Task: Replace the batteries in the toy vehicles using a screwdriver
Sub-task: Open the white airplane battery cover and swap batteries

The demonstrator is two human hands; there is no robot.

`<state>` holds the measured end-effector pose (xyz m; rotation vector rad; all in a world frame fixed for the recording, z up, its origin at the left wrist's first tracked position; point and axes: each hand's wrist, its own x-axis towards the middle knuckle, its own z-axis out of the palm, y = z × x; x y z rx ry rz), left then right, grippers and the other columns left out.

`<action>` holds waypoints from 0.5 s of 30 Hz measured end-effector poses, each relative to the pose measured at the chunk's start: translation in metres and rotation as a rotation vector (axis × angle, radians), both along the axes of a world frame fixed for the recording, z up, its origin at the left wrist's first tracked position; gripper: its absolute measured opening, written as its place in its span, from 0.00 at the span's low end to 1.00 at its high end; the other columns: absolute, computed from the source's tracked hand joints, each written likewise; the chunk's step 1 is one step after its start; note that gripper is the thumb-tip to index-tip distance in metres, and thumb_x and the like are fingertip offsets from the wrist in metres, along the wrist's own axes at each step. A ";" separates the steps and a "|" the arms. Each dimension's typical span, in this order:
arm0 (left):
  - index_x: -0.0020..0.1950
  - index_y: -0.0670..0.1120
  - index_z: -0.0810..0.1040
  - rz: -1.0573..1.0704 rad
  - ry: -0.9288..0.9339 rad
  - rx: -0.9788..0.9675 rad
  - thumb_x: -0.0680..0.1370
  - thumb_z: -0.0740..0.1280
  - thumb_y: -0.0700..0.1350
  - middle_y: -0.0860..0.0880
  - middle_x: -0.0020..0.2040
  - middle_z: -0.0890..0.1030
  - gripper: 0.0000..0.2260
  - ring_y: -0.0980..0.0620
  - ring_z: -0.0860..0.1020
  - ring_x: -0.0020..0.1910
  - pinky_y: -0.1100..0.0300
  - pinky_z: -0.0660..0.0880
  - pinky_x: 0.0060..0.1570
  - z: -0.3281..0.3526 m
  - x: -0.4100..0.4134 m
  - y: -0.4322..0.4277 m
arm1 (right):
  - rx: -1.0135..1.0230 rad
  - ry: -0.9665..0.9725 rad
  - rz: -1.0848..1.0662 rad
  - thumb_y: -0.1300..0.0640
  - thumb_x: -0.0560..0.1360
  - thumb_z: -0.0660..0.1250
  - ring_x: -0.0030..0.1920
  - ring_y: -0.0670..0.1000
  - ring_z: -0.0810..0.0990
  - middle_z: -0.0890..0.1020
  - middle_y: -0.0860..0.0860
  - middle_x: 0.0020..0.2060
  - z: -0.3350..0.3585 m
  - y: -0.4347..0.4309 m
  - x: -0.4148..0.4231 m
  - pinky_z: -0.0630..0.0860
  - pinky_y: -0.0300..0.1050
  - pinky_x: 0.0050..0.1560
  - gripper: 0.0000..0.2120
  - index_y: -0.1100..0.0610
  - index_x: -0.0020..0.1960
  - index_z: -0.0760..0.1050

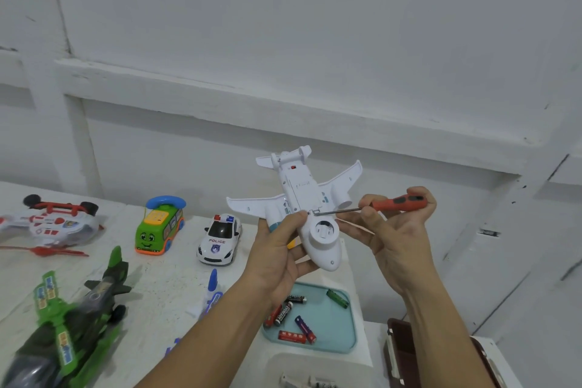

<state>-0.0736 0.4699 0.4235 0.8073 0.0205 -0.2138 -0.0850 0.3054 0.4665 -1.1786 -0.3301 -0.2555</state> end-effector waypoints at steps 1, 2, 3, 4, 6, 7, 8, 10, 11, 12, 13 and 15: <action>0.69 0.45 0.71 0.009 0.001 0.001 0.77 0.68 0.42 0.41 0.56 0.83 0.20 0.42 0.83 0.46 0.46 0.80 0.41 0.000 0.000 -0.003 | -0.016 -0.013 0.000 0.64 0.64 0.73 0.41 0.66 0.82 0.77 0.58 0.44 0.000 -0.002 0.001 0.81 0.61 0.48 0.30 0.43 0.52 0.58; 0.69 0.45 0.71 0.018 0.001 0.005 0.77 0.68 0.42 0.41 0.54 0.84 0.20 0.42 0.84 0.45 0.46 0.80 0.40 0.000 0.001 -0.005 | -0.028 -0.023 0.003 0.65 0.63 0.73 0.41 0.66 0.82 0.77 0.59 0.44 0.000 -0.004 0.003 0.81 0.62 0.47 0.31 0.43 0.52 0.57; 0.68 0.45 0.71 0.027 0.000 0.009 0.77 0.68 0.42 0.41 0.53 0.84 0.20 0.43 0.84 0.44 0.47 0.80 0.39 -0.001 0.001 -0.007 | -0.037 -0.031 0.008 0.65 0.64 0.73 0.40 0.66 0.82 0.77 0.59 0.44 0.000 -0.007 0.004 0.81 0.62 0.47 0.31 0.43 0.52 0.57; 0.68 0.45 0.71 0.034 -0.001 0.015 0.77 0.68 0.42 0.42 0.52 0.84 0.20 0.43 0.84 0.43 0.48 0.80 0.38 -0.001 0.001 -0.010 | -0.043 -0.037 0.016 0.66 0.65 0.72 0.40 0.67 0.82 0.77 0.58 0.44 0.000 -0.009 0.005 0.81 0.61 0.46 0.30 0.43 0.52 0.57; 0.68 0.44 0.72 0.044 -0.001 0.026 0.77 0.68 0.42 0.42 0.52 0.84 0.20 0.44 0.84 0.42 0.50 0.80 0.36 0.000 0.002 -0.015 | -0.045 -0.037 0.039 0.69 0.69 0.68 0.39 0.68 0.82 0.77 0.58 0.43 -0.001 -0.014 0.008 0.81 0.61 0.46 0.28 0.43 0.51 0.58; 0.68 0.43 0.72 0.050 0.002 0.029 0.77 0.68 0.42 0.42 0.52 0.84 0.20 0.44 0.84 0.41 0.51 0.80 0.35 0.000 0.003 -0.017 | -0.043 -0.031 0.049 0.70 0.69 0.67 0.38 0.68 0.83 0.77 0.58 0.43 -0.002 -0.016 0.010 0.82 0.60 0.46 0.27 0.44 0.51 0.58; 0.68 0.43 0.72 0.055 0.002 0.032 0.77 0.68 0.42 0.42 0.51 0.84 0.20 0.44 0.84 0.40 0.51 0.79 0.34 0.000 0.003 -0.020 | -0.038 -0.025 0.058 0.71 0.70 0.66 0.38 0.67 0.83 0.77 0.58 0.44 -0.002 -0.019 0.011 0.82 0.60 0.45 0.27 0.44 0.52 0.57; 0.68 0.42 0.72 0.067 -0.003 0.044 0.77 0.68 0.41 0.43 0.46 0.84 0.19 0.46 0.83 0.36 0.52 0.79 0.33 0.001 0.002 -0.025 | -0.023 -0.011 0.072 0.71 0.70 0.65 0.37 0.67 0.83 0.76 0.58 0.44 -0.003 -0.024 0.014 0.82 0.61 0.44 0.27 0.44 0.52 0.57; 0.68 0.42 0.72 0.077 -0.005 0.052 0.77 0.67 0.40 0.44 0.45 0.84 0.19 0.47 0.83 0.34 0.52 0.79 0.33 0.000 0.002 -0.027 | -0.019 -0.005 0.075 0.71 0.69 0.66 0.37 0.68 0.83 0.76 0.58 0.44 -0.002 -0.027 0.015 0.82 0.61 0.43 0.27 0.44 0.52 0.57; 0.68 0.42 0.73 0.085 -0.006 0.057 0.77 0.68 0.40 0.44 0.45 0.84 0.19 0.47 0.83 0.35 0.52 0.79 0.34 0.000 0.002 -0.030 | -0.021 -0.003 0.077 0.70 0.69 0.67 0.38 0.68 0.83 0.76 0.58 0.44 -0.002 -0.030 0.016 0.82 0.61 0.42 0.27 0.44 0.52 0.57; 0.68 0.42 0.73 0.091 -0.006 0.060 0.77 0.68 0.40 0.44 0.46 0.84 0.18 0.46 0.83 0.37 0.51 0.79 0.35 -0.001 0.002 -0.032 | -0.031 -0.004 0.077 0.68 0.67 0.69 0.38 0.68 0.83 0.76 0.58 0.44 -0.001 -0.032 0.017 0.82 0.61 0.42 0.28 0.44 0.52 0.57; 0.67 0.43 0.73 0.104 0.000 0.064 0.77 0.68 0.40 0.43 0.47 0.84 0.18 0.46 0.83 0.39 0.50 0.79 0.36 -0.003 0.003 -0.036 | -0.063 -0.010 0.071 0.66 0.66 0.71 0.38 0.68 0.83 0.75 0.58 0.45 0.000 -0.036 0.019 0.81 0.61 0.41 0.29 0.44 0.52 0.57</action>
